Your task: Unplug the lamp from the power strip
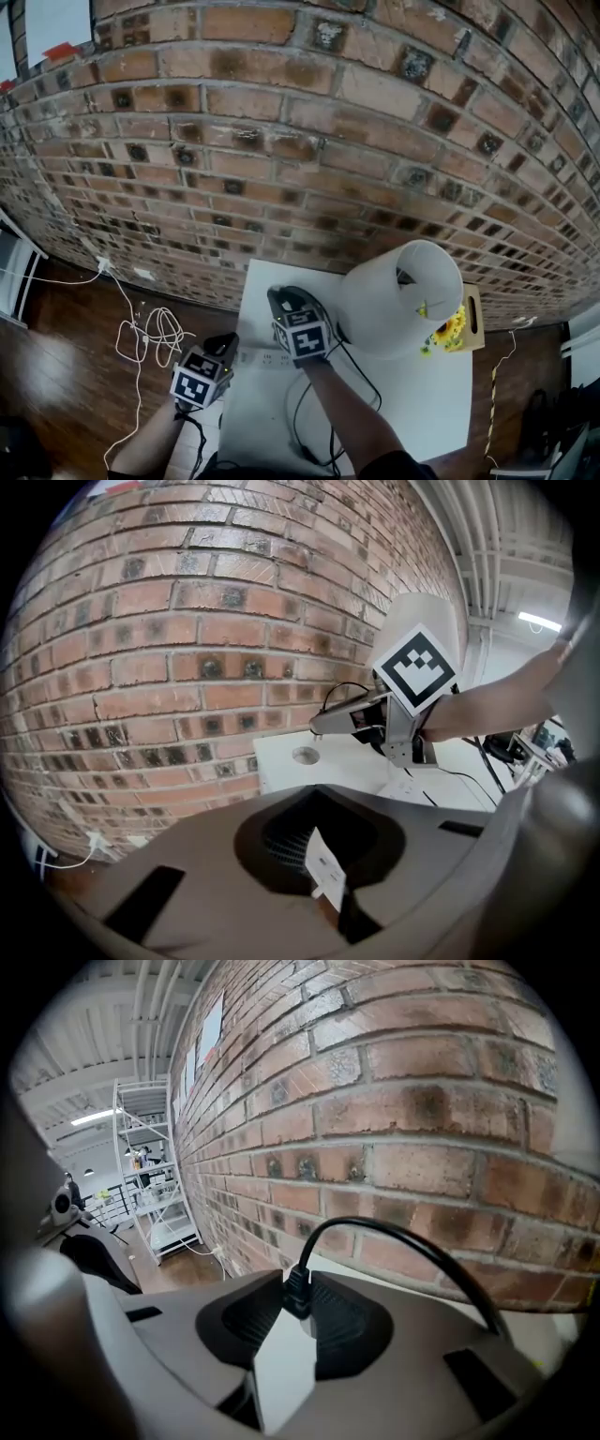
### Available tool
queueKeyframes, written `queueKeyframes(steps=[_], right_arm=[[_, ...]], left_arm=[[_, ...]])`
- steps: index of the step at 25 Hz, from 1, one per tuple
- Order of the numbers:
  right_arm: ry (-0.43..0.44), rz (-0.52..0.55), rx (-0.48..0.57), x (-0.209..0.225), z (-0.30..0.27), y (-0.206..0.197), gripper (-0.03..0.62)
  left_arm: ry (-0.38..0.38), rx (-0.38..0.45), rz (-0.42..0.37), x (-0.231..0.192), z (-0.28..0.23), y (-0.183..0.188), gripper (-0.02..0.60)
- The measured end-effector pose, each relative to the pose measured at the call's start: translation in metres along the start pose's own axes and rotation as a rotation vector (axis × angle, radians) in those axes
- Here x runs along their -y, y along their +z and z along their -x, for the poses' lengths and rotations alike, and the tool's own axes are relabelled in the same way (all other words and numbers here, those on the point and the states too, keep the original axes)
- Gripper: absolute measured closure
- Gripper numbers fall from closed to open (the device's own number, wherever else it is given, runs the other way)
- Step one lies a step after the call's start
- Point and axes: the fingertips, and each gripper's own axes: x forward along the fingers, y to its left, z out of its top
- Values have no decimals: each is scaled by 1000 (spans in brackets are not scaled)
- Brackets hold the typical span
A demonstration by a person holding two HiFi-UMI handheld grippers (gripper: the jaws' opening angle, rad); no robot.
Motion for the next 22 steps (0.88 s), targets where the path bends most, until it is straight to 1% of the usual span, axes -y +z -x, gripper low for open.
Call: queueKeyframes(steps=[5, 9, 13, 18, 22], right_arm=[[-11, -11, -50, 10, -18, -9, 493], [-1, -15, -83, 14, -29, -14, 491], [11, -40, -134, 18, -37, -25, 490], [32, -45, -177, 21, -47, -37, 485], [22, -56, -222, 25, -51, -47, 473]], left_arm=[[25, -18, 29, -13, -1, -10, 558], [17, -12, 35, -16, -7, -10, 558], [0, -30, 41, -14, -11, -13, 558], [19, -36, 41, -23, -12, -17, 558], [1, -40, 54, -20, -12, -18, 559]])
